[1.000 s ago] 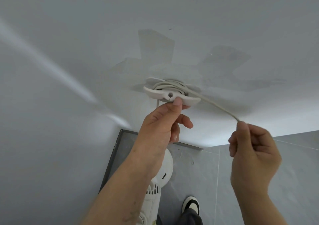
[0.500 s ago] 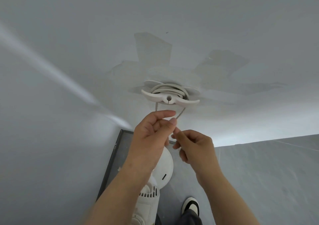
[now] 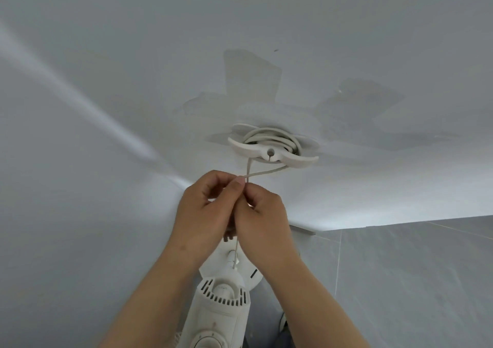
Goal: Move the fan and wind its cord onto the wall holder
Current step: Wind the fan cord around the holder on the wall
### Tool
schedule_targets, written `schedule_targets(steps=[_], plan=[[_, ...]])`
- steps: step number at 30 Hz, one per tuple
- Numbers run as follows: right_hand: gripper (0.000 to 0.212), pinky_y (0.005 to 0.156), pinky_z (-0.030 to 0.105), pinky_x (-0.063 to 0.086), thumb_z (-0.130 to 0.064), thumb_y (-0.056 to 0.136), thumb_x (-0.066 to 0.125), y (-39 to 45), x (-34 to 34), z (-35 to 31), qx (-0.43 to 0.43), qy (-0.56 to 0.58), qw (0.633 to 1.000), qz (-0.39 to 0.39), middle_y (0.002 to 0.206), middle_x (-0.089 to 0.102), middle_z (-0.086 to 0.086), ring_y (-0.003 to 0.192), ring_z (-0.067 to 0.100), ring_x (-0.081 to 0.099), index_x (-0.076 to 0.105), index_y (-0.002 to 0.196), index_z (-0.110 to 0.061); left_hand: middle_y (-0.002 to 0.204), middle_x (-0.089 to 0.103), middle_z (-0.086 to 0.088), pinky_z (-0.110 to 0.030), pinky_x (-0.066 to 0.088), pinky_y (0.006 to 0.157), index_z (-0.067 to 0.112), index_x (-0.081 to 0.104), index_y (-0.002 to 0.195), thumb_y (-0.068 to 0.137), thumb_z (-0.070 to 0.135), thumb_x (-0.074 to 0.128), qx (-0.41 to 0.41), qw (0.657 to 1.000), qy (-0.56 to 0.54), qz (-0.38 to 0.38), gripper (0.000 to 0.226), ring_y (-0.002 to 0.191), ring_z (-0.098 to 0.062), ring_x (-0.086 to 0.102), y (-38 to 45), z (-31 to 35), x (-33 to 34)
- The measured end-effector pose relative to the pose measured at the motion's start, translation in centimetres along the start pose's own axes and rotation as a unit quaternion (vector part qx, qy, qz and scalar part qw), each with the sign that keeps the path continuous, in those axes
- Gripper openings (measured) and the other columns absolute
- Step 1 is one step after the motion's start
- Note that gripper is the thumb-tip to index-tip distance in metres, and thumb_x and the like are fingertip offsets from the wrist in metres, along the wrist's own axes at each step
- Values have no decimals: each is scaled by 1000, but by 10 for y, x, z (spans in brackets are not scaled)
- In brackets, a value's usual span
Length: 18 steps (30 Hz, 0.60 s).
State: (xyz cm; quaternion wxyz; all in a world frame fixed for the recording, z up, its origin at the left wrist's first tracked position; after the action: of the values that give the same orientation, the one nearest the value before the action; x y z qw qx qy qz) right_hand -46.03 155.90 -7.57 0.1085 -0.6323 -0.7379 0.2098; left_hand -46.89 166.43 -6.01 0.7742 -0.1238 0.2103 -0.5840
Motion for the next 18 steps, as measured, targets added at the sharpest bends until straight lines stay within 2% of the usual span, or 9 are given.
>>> schedule_targets(steps=[2, 4, 6, 8, 10, 12, 14, 16, 18], plan=[[28, 66, 51, 59, -12, 91, 42, 1, 11, -7, -16, -11, 1000, -13, 76, 72, 15, 71, 30, 71, 70, 88, -12, 62, 65, -3, -19, 44, 41, 4, 65, 86, 91, 14, 58, -12, 999, -32, -19, 14, 49, -12, 58, 1, 1, -4], [27, 71, 52, 59, -10, 93, 42, -1, 20, -14, -19, 10, 999, -34, 79, 72, 16, 76, 32, 71, 69, 88, -9, 51, 58, 2, -14, 39, 37, -3, 61, 87, 92, 9, 56, -21, 996, -79, -30, 14, 40, -5, 51, 2, 6, -9], [24, 76, 47, 60, -10, 93, 44, -5, 28, -19, -12, 39, 997, -64, 81, 71, 14, 78, 28, 70, 68, 94, -9, 56, 57, -3, -14, 37, 36, -9, 60, 89, 90, 10, 60, -23, 994, -100, -32, 19, 40, -6, 51, 5, 11, -12], [24, 77, 40, 60, -12, 93, 45, -7, 33, -24, -8, 35, 996, -87, 87, 72, 11, 81, 25, 70, 66, 104, -15, 62, 59, -9, -16, 37, 36, -9, 62, 91, 87, 15, 64, -15, 997, -71, -30, 24, 44, -9, 54, 12, 16, -17], [25, 67, 33, 60, -17, 94, 45, -9, 32, -28, 0, -10, 995, -101, 93, 71, 6, 71, 20, 67, 62, 113, -20, 65, 67, -11, -19, 43, 39, -4, 66, 89, 86, 18, 67, -7, 999, -39, -29, 23, 50, -11, 62, 16, 20, -18], [27, 54, 23, 47, -22, 93, 45, -12, 29, -31, -7, -92, 990, -111, 101, 68, 4, 62, 11, 56, 60, 116, -22, 68, 73, -7, -17, 50, 47, 0, 67, 87, 84, 18, 70, 8, 1000, -19, -15, 18, 56, -7, 67, 19, 27, -18], [27, 62, 26, 47, -28, 91, 49, -14, 24, -35, -17, -140, 984, -108, 108, 65, -1, 73, 11, 57, 60, 115, -23, 62, 72, 0, -13, 48, 50, 3, 66, 86, 82, 17, 73, 19, 1000, -14, 12, 16, 55, -1, 66, 23, 33, -23], [32, 80, 29, 52, -36, 90, 54, -17, 13, -36, -4, -158, 983, -90, 112, 65, -9, 93, 11, 63, 61, 120, -26, 60, 72, 2, -19, 50, 62, 9, 65, 85, 81, 18, 74, -7, 998, -56, 37, 14, 58, -3, 67, 27, 31, -27], [33, 87, 26, 51, -38, 90, 56, -21, 4, -38, -2, -166, 983, -78, 111, 65, -14, 98, 7, 63, 62, 121, -28, 62, 71, 3, -26, 48, 70, 13, 67, 83, 84, 19, 69, -54, 988, -139, 27, 7, 63, -8, 67, 29, 24, -24]])
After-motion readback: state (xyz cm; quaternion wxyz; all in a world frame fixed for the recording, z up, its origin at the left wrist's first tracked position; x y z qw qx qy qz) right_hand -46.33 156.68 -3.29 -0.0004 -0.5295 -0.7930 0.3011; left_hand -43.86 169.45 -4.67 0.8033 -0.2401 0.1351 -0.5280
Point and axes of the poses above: each hand's wrist, its own y-axis towards the middle knuckle, its own x-axis out of the palm, z = x × y, the point moved 10 cm from there along y, towards the middle knuckle
